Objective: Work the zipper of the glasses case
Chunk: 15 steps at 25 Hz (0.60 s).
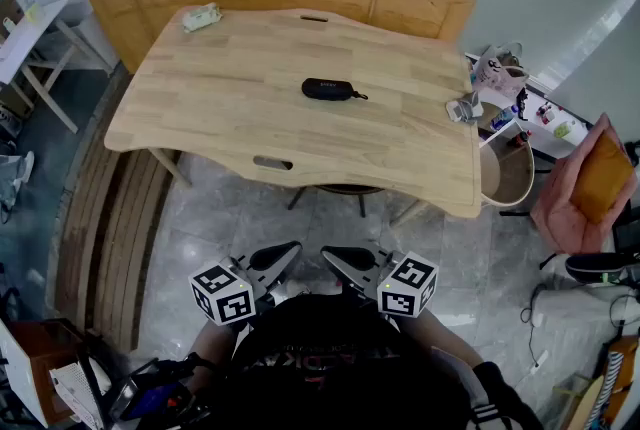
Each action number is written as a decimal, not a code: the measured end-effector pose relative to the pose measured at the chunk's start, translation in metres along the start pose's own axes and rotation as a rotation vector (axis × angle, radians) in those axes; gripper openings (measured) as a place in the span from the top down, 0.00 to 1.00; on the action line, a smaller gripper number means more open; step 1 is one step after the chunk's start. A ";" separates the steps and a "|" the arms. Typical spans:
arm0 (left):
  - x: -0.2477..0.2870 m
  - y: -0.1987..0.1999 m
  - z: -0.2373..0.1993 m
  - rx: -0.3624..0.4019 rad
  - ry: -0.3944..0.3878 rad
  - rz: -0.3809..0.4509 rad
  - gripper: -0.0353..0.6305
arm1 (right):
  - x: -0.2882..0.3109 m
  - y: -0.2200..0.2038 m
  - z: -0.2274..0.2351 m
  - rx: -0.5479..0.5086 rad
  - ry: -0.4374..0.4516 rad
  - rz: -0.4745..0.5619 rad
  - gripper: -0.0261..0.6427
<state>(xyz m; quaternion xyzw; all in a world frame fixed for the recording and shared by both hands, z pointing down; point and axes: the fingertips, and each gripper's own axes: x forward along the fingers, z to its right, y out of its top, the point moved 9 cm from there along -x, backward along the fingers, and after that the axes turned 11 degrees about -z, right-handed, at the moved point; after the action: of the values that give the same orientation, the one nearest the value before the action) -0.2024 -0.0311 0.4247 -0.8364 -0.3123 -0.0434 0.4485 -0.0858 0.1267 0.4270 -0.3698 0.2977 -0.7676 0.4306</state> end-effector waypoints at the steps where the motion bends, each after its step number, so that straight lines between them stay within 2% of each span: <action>1: 0.000 0.000 0.000 0.000 0.000 0.000 0.93 | 0.000 0.000 0.000 0.001 0.000 0.000 0.94; 15: -0.003 -0.002 -0.003 -0.006 0.013 0.006 0.93 | 0.007 0.000 0.000 -0.006 0.015 -0.012 0.94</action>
<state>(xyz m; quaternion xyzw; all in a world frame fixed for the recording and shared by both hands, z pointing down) -0.2056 -0.0343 0.4267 -0.8383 -0.3069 -0.0483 0.4481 -0.0879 0.1206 0.4287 -0.3671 0.3011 -0.7722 0.4223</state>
